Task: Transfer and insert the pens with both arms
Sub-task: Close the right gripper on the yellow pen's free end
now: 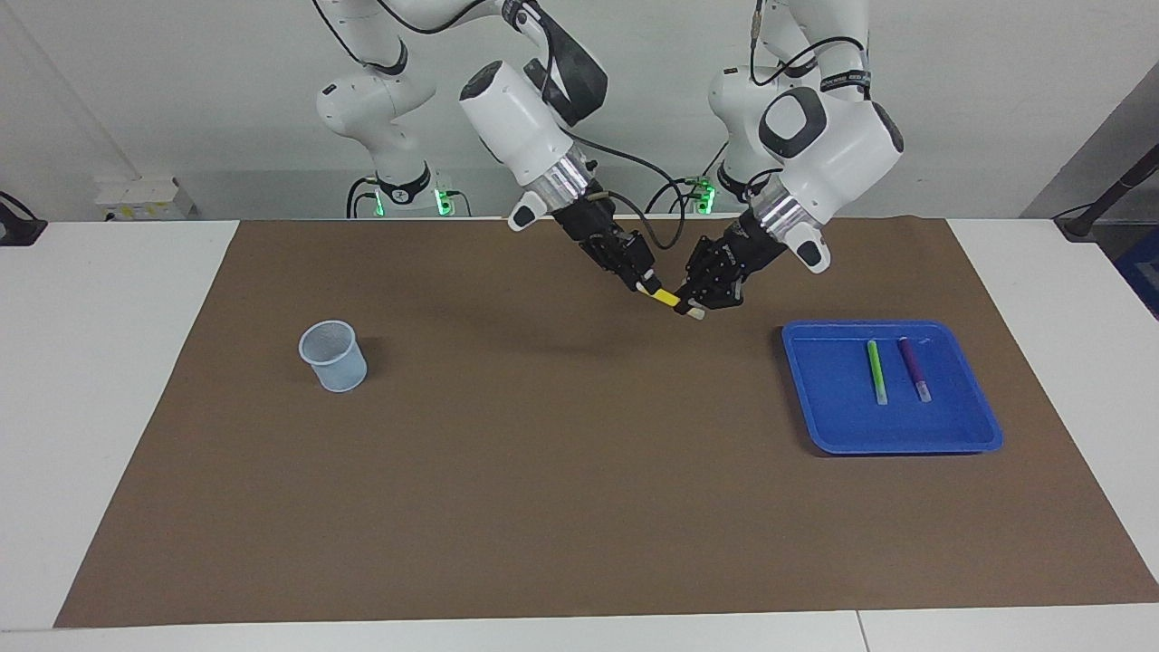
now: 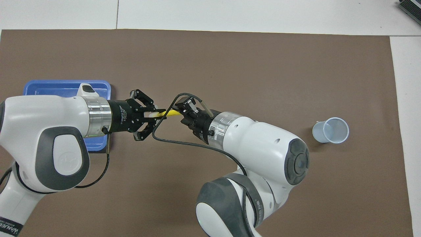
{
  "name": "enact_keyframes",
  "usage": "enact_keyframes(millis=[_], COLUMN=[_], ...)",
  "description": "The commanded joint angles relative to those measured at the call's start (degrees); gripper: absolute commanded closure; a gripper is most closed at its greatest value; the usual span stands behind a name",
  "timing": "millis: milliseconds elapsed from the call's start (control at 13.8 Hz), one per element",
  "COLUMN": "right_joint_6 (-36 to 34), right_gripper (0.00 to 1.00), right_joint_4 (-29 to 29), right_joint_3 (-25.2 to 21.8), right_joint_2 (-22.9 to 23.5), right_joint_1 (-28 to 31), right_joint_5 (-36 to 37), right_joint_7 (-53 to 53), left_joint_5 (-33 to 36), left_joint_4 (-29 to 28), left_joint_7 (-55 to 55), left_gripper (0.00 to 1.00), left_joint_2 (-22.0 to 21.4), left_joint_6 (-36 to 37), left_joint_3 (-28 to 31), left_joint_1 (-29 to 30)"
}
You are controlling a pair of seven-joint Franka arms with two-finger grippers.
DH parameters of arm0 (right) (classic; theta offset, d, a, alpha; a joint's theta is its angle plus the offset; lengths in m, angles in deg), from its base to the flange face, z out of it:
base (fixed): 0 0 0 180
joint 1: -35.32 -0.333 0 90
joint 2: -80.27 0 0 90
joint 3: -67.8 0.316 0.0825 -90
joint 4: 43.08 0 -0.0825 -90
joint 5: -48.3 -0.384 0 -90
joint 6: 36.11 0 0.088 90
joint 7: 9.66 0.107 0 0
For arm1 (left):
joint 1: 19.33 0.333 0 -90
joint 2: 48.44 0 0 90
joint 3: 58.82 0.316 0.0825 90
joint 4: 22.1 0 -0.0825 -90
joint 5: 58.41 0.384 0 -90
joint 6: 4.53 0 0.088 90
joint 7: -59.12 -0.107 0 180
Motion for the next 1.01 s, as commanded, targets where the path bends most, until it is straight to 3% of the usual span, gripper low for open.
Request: enact_keyframes(millis=[0, 289, 795, 939], right_joint_6=[2.04, 2.93, 4.43, 4.43], right_gripper=[0.6, 1.0, 1.0, 1.0], right_joint_4=[-1.07, -1.07, -1.07, -1.07], right_joint_3=[0.44, 0.44, 0.44, 0.44], right_joint_2=[1.11, 1.2, 1.37, 1.28], right_joint_1=[0.02, 0.02, 0.46, 0.54], right_joint_5=[-2.35, -3.41, -5.87, -5.87], right_joint_7=[0.66, 1.02, 0.75, 0.75], left_joint_5=[-1.07, -1.07, -1.07, -0.98], left_joint_4=[-2.22, -2.22, -2.31, -2.31], left_joint_7=[0.75, 0.75, 0.32, -0.47], left_gripper=[1.0, 1.0, 0.99, 0.68], left_joint_2=[-2.43, -2.52, -2.6, -3.04], left_joint_6=[-1.01, -1.01, -0.93, -1.45], left_joint_3=[0.47, 0.47, 0.47, 0.56], left_joint_1=[-0.83, -0.83, -0.83, -1.53])
